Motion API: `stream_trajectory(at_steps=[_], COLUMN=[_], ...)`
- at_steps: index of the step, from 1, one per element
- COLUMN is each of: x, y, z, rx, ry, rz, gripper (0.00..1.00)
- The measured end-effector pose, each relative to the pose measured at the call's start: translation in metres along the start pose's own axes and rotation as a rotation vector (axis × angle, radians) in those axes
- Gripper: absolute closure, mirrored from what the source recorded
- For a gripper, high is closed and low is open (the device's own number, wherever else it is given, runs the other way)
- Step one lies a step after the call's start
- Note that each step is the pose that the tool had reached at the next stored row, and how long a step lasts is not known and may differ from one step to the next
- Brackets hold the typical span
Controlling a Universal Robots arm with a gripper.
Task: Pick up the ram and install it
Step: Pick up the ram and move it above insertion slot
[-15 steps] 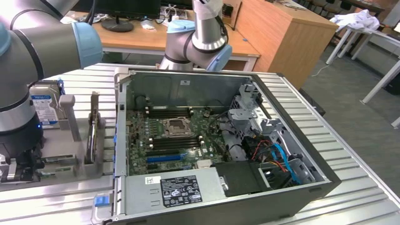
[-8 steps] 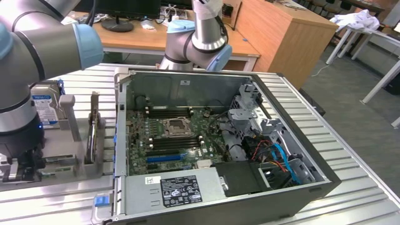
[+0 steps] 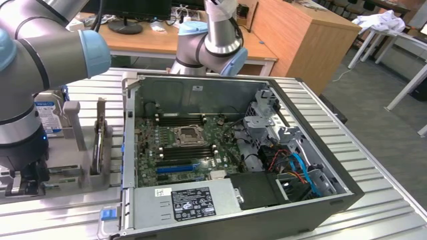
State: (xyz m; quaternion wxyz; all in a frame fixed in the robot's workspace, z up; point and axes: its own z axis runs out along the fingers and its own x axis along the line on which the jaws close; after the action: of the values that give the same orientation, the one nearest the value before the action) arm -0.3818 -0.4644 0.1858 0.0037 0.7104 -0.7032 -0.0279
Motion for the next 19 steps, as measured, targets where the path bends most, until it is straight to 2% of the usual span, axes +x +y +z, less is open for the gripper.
stream_trajectory(at_steps=[13, 15, 16, 19], x=[0.0, 0.0, 0.0, 0.0], y=[0.0, 0.0, 0.0, -0.0001], z=[0.0001, 0.0001, 0.0001, 0.0001], rx=[0.0001, 0.0001, 0.0001, 0.0001], ry=[-0.0001, -0.0001, -0.0001, -0.0001], rz=[0.0, 0.0, 0.0, 0.0], gripper=[0.62, 0.64, 0.7, 0.7])
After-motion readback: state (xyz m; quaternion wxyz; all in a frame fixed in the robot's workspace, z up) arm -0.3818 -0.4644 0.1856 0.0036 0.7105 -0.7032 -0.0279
